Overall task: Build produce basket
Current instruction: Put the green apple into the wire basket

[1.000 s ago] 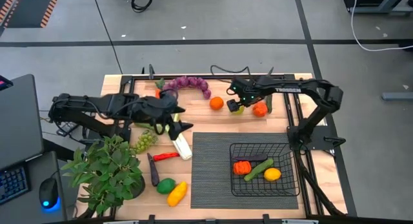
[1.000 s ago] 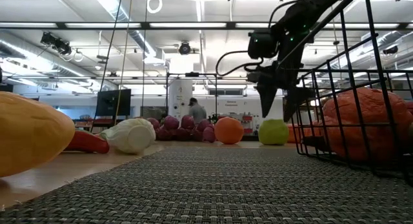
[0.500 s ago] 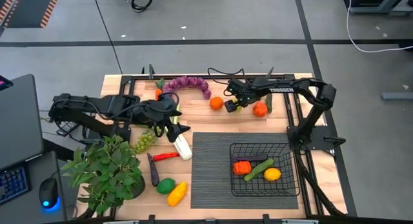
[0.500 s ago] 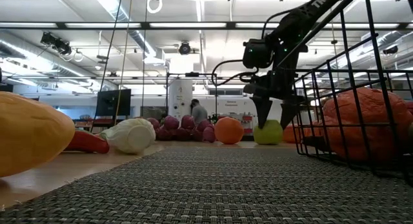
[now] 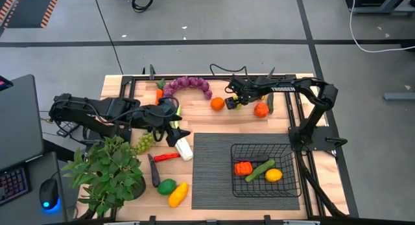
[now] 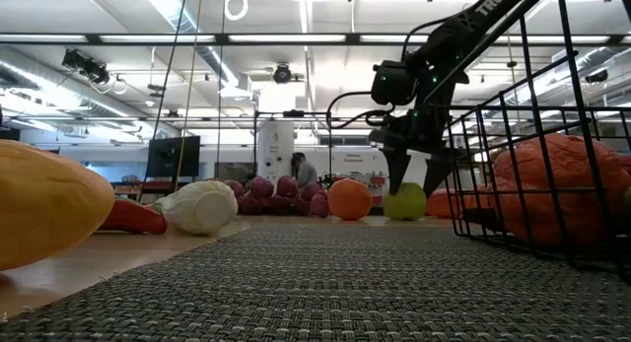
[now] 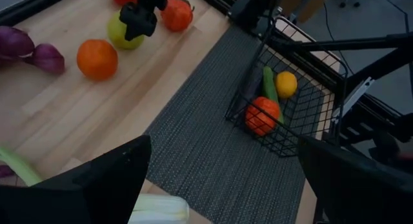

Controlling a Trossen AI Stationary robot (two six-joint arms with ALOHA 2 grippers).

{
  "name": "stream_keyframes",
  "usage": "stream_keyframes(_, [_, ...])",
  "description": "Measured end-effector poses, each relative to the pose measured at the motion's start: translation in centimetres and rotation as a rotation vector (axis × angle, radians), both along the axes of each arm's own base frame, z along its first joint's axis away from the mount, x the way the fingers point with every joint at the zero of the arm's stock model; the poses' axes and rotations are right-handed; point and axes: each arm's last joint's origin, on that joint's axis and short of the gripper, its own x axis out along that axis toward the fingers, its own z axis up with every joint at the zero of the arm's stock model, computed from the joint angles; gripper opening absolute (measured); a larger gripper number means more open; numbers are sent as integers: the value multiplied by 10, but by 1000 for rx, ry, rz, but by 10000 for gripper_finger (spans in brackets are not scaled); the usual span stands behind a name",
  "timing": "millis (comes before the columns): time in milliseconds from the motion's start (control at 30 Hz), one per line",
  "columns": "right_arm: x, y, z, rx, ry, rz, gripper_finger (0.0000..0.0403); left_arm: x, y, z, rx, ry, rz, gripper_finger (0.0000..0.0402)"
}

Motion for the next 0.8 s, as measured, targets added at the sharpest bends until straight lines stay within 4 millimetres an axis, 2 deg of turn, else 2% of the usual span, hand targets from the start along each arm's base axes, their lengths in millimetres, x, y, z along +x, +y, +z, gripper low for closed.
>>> stream_keyframes(233, [-1, 10, 0, 100, 8, 59, 262, 0, 2, 0, 43, -4, 32, 396])
stream_keyframes(400, [-4, 25, 7, 159, 16, 119, 259, 1, 8, 0, 62, 1, 43, 396])
stream_keyframes(600, [-14, 49, 45, 177, -77, 164, 259, 2, 19, 0, 63, 2, 88, 396])
stream_keyframes(800, [-39, 85, 94, 195, -238, 142, 262, 4, 32, 1, 67, -11, 144, 396])
